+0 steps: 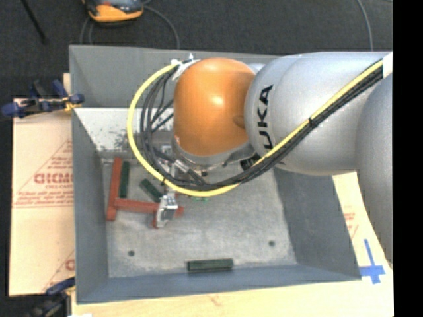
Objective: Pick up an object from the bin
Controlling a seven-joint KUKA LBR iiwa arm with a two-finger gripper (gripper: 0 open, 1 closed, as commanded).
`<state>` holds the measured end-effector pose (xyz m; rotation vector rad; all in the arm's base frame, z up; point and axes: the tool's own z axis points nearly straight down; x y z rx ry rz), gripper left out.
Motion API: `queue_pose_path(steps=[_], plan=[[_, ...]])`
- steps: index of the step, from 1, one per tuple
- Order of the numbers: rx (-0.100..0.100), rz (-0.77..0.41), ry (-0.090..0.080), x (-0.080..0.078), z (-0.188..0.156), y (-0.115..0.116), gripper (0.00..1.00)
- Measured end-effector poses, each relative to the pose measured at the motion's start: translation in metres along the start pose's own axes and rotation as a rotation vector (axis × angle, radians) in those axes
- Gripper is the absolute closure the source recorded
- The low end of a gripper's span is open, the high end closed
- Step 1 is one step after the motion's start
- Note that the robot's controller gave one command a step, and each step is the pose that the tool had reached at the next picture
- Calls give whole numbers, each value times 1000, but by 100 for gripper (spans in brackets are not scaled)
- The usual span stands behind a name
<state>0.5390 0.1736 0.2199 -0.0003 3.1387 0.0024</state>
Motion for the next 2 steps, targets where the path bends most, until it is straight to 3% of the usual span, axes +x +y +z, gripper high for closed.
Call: queue_pose_path(steps=[1, 2], plan=[[-10, -132, -3, -35, 117, -15, 100], [-11, -131, -3, -35, 117, -15, 100]])
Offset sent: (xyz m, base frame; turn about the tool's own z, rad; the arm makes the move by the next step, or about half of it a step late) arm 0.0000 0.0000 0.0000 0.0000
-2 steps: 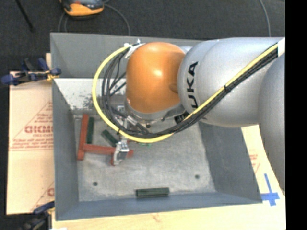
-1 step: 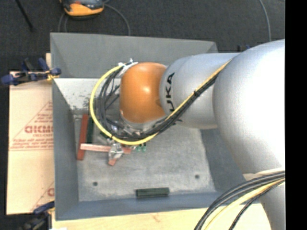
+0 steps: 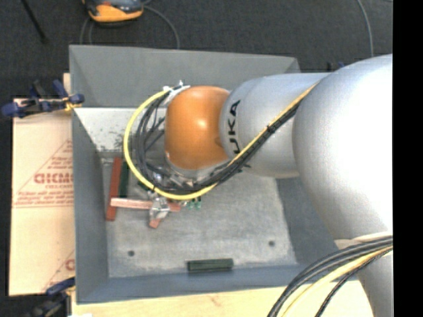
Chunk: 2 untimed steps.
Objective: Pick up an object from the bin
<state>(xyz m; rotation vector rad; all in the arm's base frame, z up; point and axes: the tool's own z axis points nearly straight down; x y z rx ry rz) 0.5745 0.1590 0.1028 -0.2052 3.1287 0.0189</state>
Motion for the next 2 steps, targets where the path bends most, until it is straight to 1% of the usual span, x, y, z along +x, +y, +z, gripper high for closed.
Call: queue_pose_path(steps=[1, 2], plan=[[1, 2, -5, 4, -2, 0, 100], [1, 4, -5, 4, -2, 0, 100]])
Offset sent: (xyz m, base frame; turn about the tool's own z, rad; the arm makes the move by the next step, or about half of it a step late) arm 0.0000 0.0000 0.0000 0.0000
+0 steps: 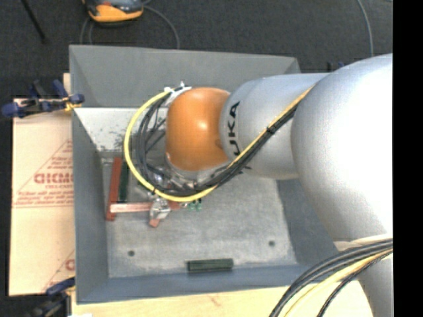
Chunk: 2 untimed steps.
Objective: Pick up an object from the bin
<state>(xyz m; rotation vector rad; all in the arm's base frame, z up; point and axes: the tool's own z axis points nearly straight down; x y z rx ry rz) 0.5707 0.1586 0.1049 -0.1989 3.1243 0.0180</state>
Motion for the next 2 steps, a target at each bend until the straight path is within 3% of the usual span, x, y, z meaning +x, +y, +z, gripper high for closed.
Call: queue_pose_path(steps=[2], plan=[[0, 4, 0, 0, 0, 0, 100]])
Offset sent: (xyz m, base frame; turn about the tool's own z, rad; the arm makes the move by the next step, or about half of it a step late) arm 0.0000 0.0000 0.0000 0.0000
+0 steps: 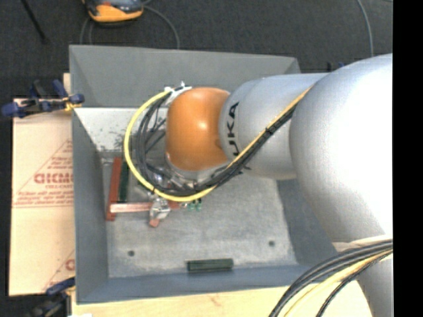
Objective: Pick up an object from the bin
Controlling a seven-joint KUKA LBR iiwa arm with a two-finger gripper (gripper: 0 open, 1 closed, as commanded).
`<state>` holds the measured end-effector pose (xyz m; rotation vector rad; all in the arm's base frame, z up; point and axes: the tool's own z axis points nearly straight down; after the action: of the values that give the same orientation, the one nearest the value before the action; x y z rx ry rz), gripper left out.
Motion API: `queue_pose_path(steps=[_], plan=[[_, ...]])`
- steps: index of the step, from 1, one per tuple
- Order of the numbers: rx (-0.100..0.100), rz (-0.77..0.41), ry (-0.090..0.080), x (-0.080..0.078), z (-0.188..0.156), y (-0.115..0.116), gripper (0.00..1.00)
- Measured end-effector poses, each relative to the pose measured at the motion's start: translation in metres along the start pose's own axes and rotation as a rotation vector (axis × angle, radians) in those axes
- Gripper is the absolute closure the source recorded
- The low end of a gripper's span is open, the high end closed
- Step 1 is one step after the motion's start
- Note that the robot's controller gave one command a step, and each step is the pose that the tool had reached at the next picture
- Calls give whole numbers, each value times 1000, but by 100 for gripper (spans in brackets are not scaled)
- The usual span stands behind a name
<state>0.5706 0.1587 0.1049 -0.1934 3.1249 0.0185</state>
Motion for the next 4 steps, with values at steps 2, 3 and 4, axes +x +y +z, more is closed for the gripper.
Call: queue_pose_path(steps=[2, 3, 4], plan=[[0, 2, 0, 0, 0, 0, 100], [0, 2, 0, 0, 0, 0, 100], [8, -239, 10, 49, -62, 47, 100]])
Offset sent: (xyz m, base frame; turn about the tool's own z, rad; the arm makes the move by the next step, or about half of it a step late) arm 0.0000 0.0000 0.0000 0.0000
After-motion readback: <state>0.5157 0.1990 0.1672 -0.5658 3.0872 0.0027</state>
